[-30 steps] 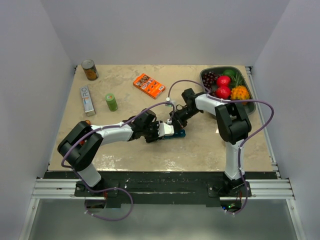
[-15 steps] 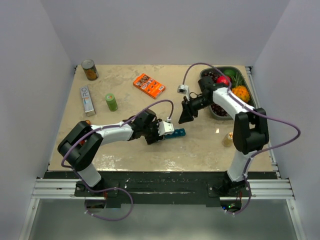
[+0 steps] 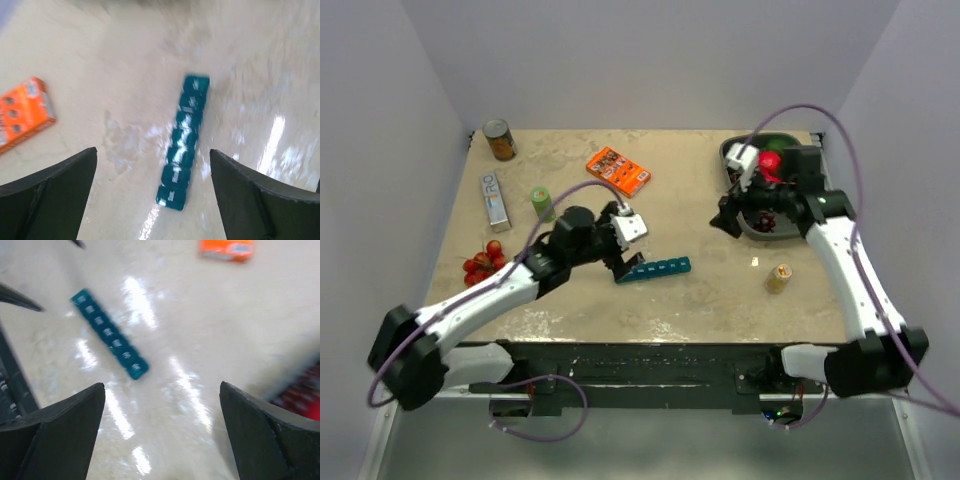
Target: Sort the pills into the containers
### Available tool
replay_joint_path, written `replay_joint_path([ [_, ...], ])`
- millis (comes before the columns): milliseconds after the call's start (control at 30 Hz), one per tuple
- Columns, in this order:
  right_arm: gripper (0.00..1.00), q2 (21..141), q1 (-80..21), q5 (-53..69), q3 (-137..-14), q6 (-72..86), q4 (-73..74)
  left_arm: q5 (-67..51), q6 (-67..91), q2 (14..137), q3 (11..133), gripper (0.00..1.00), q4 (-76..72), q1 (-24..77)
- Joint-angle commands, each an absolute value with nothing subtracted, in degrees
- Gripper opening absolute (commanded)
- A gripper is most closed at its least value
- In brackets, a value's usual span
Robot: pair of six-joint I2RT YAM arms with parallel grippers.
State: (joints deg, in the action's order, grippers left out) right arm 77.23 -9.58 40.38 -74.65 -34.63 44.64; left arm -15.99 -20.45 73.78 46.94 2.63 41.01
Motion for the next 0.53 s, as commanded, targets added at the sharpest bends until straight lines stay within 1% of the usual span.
replay_joint_path([
  [0,0.99,61.7,-3.0,29.1,-71.4,-18.8,28.9,-10.0,-3.5,56.0,44.1,0.99,-8.2,39.8],
  [33,0.99,59.7,-2.9,26.1,-70.6,-15.3,27.2,-7.7,-0.7,50.6,44.0,0.99,-8.3,39.6],
  [67,0.99,56.4,-2.8,23.2,-70.5,-9.2,24.5,-3.9,4.4,48.2,44.3,0.99,-7.6,39.6],
  [100,0.99,55.2,-2.8,18.2,-70.7,-6.4,24.3,-3.2,5.5,46.0,44.4,0.99,-6.9,39.5],
  [167,0.99,53.5,-2.8,12.8,-72.8,1.4,24.3,-3.6,7.1,41.3,46.0,0.99,-3.4,39.5],
  [200,0.99,53.0,-2.9,9.5,-74.2,1.9,25.6,-3.5,7.2,40.5,46.6,0.99,-1.6,39.5],
  [233,0.99,52.7,-2.9,8.9,-76.4,2.0,26.7,-3.5,7.4,39.4,48.1,0.99,2.8,39.5],
  [333,0.99,51.6,-2.9,4.7,-78.4,2.7,27.6,-2.4,7.4,38.4,50.3,0.99,8.9,39.5],
  [500,0.99,50.4,-2.8,6.5,-78.8,2.6,28.0,-0.4,7.0,36.3,49.7,0.99,11.5,39.5],
])
